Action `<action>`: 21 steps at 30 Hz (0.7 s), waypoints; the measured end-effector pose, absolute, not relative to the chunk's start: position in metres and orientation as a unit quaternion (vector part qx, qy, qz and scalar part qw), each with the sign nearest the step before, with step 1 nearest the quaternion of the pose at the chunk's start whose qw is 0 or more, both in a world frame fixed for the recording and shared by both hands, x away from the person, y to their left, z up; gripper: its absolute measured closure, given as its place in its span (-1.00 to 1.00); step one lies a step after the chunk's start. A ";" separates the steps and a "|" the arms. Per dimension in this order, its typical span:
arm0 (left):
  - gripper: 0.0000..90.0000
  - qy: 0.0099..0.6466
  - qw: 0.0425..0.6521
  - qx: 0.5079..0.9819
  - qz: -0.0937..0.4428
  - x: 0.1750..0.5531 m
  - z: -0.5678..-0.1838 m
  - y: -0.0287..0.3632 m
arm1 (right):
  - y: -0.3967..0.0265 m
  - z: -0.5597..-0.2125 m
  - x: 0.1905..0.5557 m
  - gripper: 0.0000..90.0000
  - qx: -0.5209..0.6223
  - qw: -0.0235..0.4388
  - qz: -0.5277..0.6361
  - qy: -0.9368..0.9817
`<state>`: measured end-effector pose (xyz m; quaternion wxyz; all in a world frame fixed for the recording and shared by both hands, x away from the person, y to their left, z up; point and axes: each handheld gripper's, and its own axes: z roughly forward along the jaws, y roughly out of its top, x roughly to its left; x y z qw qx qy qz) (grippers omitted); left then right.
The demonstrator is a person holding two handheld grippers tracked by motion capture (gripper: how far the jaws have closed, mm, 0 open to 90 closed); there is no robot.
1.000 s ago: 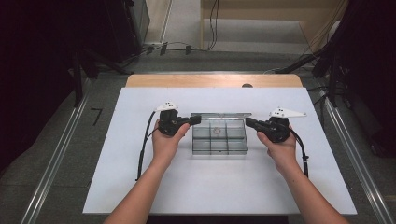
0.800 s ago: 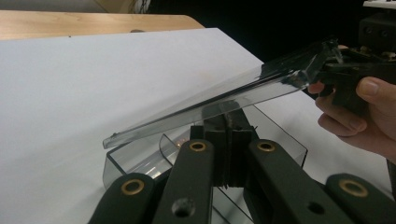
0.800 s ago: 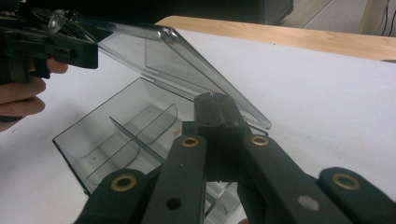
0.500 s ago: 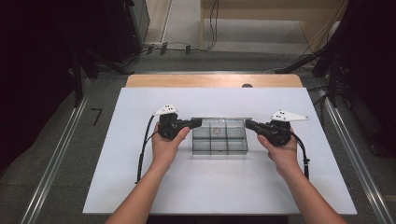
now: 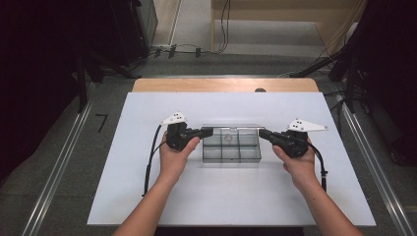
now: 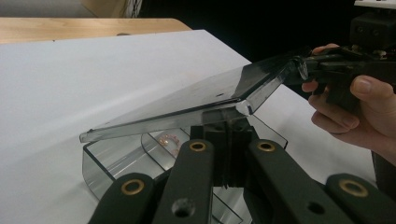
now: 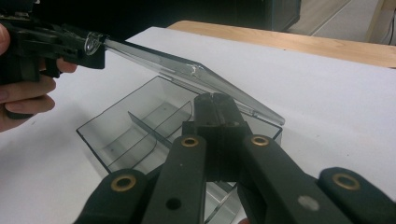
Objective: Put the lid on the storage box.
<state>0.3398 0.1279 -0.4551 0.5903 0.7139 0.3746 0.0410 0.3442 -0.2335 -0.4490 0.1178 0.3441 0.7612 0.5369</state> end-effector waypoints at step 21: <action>1.00 0.367 0.599 0.711 0.046 0.324 -0.455 0.135 | -0.236 -0.454 0.334 0.95 0.338 0.123 0.536 0.763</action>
